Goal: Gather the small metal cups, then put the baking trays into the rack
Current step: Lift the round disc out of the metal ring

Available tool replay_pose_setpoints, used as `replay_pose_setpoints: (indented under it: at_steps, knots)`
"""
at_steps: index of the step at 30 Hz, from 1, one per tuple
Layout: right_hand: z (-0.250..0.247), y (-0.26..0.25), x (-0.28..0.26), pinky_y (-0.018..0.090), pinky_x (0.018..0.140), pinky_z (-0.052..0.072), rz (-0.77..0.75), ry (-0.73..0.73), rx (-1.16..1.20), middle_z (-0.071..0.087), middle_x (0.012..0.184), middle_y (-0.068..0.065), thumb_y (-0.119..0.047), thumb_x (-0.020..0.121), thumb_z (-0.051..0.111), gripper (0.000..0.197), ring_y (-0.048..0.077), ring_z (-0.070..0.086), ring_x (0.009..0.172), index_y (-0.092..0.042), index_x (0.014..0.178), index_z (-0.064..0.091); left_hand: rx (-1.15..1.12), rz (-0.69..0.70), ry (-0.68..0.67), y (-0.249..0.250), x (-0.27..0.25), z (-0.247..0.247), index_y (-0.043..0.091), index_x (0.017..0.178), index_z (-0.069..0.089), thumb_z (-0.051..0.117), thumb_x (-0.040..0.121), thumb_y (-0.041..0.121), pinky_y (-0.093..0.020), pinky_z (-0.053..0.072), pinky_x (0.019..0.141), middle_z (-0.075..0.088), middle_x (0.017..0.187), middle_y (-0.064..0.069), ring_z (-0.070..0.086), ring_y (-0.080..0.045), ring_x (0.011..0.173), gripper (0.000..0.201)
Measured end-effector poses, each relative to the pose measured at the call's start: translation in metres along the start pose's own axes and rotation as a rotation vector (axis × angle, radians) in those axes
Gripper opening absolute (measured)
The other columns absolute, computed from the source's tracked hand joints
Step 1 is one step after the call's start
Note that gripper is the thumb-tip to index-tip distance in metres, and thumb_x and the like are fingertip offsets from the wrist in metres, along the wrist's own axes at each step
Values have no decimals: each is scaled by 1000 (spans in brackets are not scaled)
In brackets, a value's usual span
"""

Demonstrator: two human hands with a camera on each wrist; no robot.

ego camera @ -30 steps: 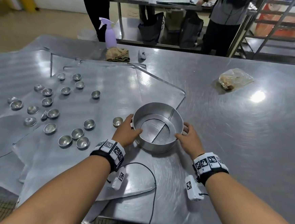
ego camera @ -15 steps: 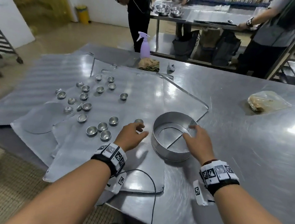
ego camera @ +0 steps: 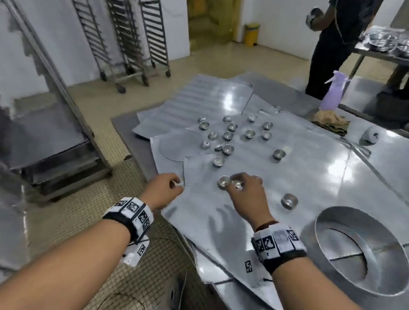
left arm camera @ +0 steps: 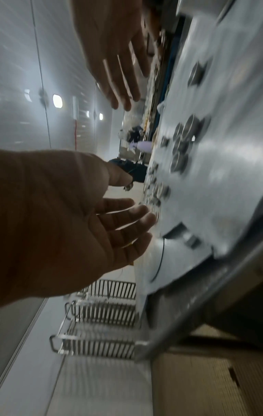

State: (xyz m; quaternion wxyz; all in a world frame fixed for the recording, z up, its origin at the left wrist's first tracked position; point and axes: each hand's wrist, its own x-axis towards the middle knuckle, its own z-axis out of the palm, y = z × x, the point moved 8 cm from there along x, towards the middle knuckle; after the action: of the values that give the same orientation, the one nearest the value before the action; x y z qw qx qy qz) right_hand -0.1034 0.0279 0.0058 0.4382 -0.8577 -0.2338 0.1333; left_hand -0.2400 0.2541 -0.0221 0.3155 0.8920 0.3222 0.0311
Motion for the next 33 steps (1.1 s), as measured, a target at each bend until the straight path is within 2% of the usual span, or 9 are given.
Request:
replay_pose_setpoints:
  at_steps: [4, 10, 16, 19, 22, 25, 27, 30, 33]
  knots:
    - [60, -38, 30, 32, 90, 46, -33, -101, -73, 64, 116, -6, -43, 89, 63, 33, 17, 60, 106, -26, 116, 66, 36, -45, 32, -52, 32, -37, 19, 106, 68, 66, 89, 36, -30, 51, 68, 69, 92, 2, 65, -17, 81, 25]
    - [136, -66, 104, 28, 87, 43, -2, -124, -92, 66, 125, -1, -38, 91, 63, 32, 16, 60, 112, -21, 118, 65, 60, -102, -5, -118, 123, -69, 24, 96, 65, 63, 90, 38, -34, 58, 70, 69, 84, 5, 67, -19, 76, 15]
    - [192, -65, 173, 29, 88, 42, 212, -88, -76, 65, 126, 3, -36, 89, 64, 35, 20, 60, 113, -19, 120, 63, 47, -19, -100, -126, 230, -72, 22, 122, 59, 64, 89, 38, -34, 51, 89, 66, 101, 2, 63, -24, 97, 37]
    - [205, -60, 194, 27, 84, 39, 283, -79, -78, 63, 127, 4, -35, 90, 64, 39, 19, 60, 108, -17, 124, 61, 89, 52, -134, -119, 270, -67, 18, 132, 56, 67, 88, 38, -34, 49, 93, 64, 120, -5, 61, -28, 110, 49]
    - [201, -44, 210, 26, 84, 36, 356, -21, -91, 64, 126, 6, -33, 89, 64, 42, 22, 59, 114, -16, 128, 59, 175, 91, -141, -113, 301, -59, 21, 137, 52, 67, 83, 48, -44, 46, 102, 61, 133, -5, 56, -28, 121, 63]
    - [191, -23, 223, 32, 90, 43, 428, 37, -103, 64, 126, 9, -33, 85, 66, 50, 26, 59, 117, -15, 131, 57, 311, 82, -179, -108, 320, -46, 25, 143, 44, 67, 78, 61, -49, 36, 107, 50, 143, -2, 43, -29, 132, 78]
    - [191, -11, 229, 40, 95, 48, 462, 24, -174, 66, 122, 9, -39, 81, 68, 56, 30, 61, 115, -18, 132, 56, 404, 78, -198, -106, 328, -38, 26, 143, 42, 68, 72, 68, -49, 33, 105, 45, 143, -5, 40, -30, 131, 87]
    - [196, -2, 238, 45, 88, 52, 447, -44, -363, 69, 106, 7, -49, 76, 66, 55, 34, 63, 105, -22, 124, 58, 496, 25, -215, -110, 339, -30, 26, 143, 38, 69, 64, 77, -51, 31, 102, 41, 143, -7, 37, -31, 131, 99]
    - [198, 0, 245, 46, 88, 50, 403, -51, -422, 68, 105, 6, -50, 74, 63, 51, 34, 61, 104, -22, 117, 59, 497, -30, -240, -114, 348, -29, 25, 136, 46, 68, 65, 78, -50, 31, 98, 45, 140, -7, 38, -31, 129, 91]
